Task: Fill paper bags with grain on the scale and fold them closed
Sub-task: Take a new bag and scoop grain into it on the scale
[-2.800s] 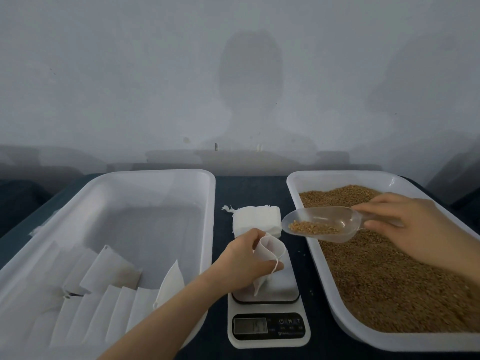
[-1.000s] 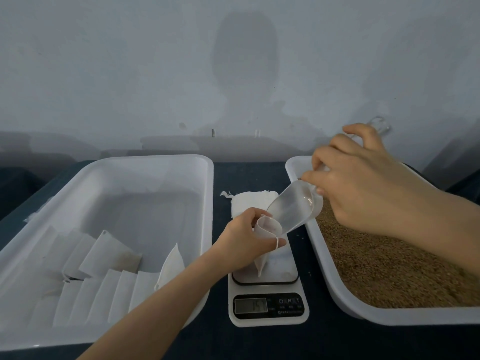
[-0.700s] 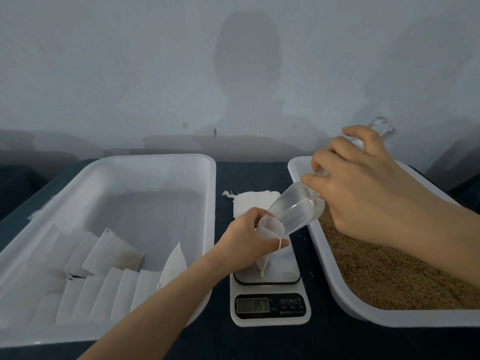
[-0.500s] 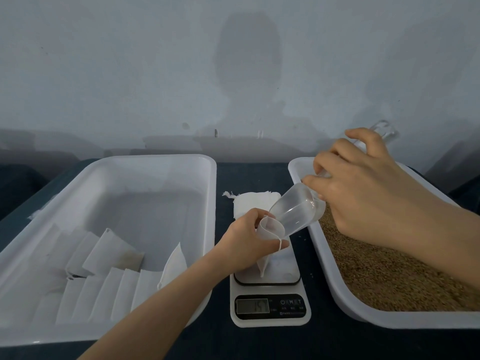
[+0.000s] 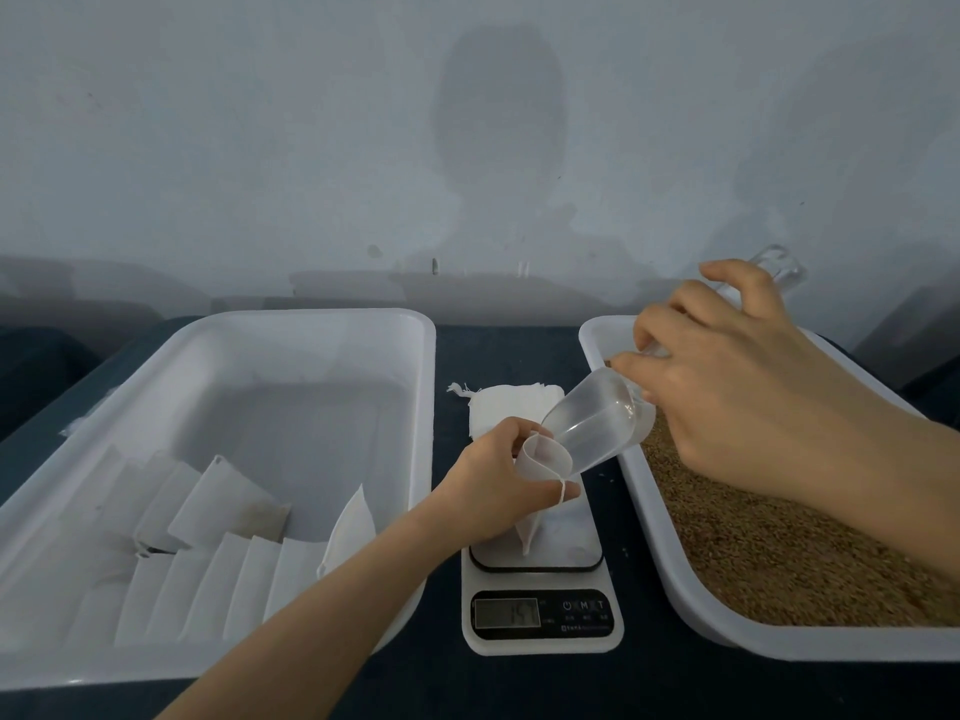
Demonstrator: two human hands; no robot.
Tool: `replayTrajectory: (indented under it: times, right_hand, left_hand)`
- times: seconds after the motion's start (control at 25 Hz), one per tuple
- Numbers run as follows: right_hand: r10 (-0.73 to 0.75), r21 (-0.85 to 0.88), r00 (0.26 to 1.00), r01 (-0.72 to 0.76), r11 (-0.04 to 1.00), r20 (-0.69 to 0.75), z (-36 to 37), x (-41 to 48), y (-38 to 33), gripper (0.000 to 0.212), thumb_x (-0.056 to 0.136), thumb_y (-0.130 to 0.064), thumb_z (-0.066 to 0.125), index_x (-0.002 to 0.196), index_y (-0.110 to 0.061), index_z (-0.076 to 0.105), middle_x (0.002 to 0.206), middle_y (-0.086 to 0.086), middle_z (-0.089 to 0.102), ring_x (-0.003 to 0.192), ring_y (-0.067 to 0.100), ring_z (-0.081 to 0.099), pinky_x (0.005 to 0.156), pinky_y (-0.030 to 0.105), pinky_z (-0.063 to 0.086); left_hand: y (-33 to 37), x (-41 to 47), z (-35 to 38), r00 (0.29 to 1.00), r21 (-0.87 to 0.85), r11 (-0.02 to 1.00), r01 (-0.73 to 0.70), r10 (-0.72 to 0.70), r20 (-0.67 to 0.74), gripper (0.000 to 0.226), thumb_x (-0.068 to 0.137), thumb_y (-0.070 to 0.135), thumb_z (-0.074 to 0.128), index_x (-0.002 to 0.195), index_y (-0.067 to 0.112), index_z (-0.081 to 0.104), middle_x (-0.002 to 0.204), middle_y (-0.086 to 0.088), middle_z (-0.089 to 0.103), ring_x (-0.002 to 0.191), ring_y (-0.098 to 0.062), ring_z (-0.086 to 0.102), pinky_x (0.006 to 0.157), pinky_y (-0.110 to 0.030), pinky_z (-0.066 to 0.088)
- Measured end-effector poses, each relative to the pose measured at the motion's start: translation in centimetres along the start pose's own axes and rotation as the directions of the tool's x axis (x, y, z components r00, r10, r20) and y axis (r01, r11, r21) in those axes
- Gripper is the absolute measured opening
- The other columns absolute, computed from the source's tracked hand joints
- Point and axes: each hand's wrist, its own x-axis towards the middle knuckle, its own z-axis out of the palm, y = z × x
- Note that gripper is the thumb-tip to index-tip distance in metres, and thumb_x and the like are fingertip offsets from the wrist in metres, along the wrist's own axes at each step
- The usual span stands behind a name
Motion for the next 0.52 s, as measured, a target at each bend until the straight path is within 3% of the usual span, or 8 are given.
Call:
replayTrajectory:
  times: [0.12, 0.2, 0.28, 0.36, 0.52]
  right_hand:
    - [0.012, 0.017, 1.0, -0.013, 1.0, 0.021, 0.5, -0.4, 0.4, 0.025, 0.056, -0.004, 0.072, 0.08, -0.012, 0.073, 0.075, 0.006, 0.061, 0.077, 0.031, 0.057, 0.098, 0.048, 0.021]
    - [0.019, 0.053, 0.999, -0.021, 0.998, 0.037, 0.9, -0.8, 0.7, 0.029, 0.056, -0.005, 0.075, 0.084, -0.013, 0.074, 0.077, 0.005, 0.061, 0.078, 0.032, 0.058, 0.098, 0.048, 0.021]
    - [0.026, 0.073, 0.998, -0.031, 0.997, 0.065, 1.4, -1.4, 0.9, 0.032, 0.055, -0.005, 0.078, 0.085, -0.014, 0.074, 0.078, 0.004, 0.062, 0.079, 0.031, 0.059, 0.097, 0.048, 0.021]
    - [0.036, 0.098, 0.995, -0.045, 0.994, 0.088, 1.8, -2.0, 1.1, 0.033, 0.056, -0.005, 0.08, 0.087, -0.016, 0.074, 0.08, 0.003, 0.063, 0.08, 0.03, 0.059, 0.097, 0.047, 0.022]
    - [0.056, 0.165, 0.992, -0.075, 0.984, 0.117, 2.3, -3.0, 1.7, 0.029, 0.065, -0.012, 0.078, 0.093, -0.021, 0.074, 0.087, 0.0, 0.065, 0.085, 0.027, 0.061, 0.095, 0.045, 0.023]
  left_hand:
    - [0.2, -0.3, -0.3, 1.0, -0.043, 0.999, -0.027, 0.027, -0.005, 0.05, 0.072, 0.061, 0.069, 0.111, 0.038, 0.047, 0.103, 0.024, 0.054, 0.095, 0.002, 0.055, 0.066, -0.009, 0.042]
    - [0.2, -0.3, -0.4, 0.997, -0.103, 0.993, -0.066, 0.061, -0.043, 0.045, 0.083, 0.065, 0.046, 0.112, 0.032, 0.055, 0.105, 0.02, 0.059, 0.102, -0.002, 0.057, 0.074, -0.011, 0.042]
    - [0.1, -0.1, -0.4, 0.997, -0.185, 0.982, -0.025, 0.01, -0.08, 0.031, 0.1, 0.044, 0.037, 0.108, 0.028, 0.063, 0.104, 0.014, 0.064, 0.1, -0.003, 0.058, 0.076, -0.01, 0.042]
    - [-0.1, 0.1, -0.4, 0.996, -0.202, 0.979, 0.026, -0.042, -0.076, 0.027, 0.099, 0.016, 0.04, 0.104, 0.027, 0.064, 0.1, 0.012, 0.066, 0.094, -0.003, 0.06, 0.068, -0.006, 0.044]
    - [-0.2, 0.3, -0.2, 0.997, -0.044, 0.999, -0.006, 0.002, -0.083, 0.024, 0.099, 0.016, 0.046, 0.114, 0.025, 0.063, 0.104, 0.013, 0.065, 0.098, -0.004, 0.061, 0.074, -0.005, 0.047]
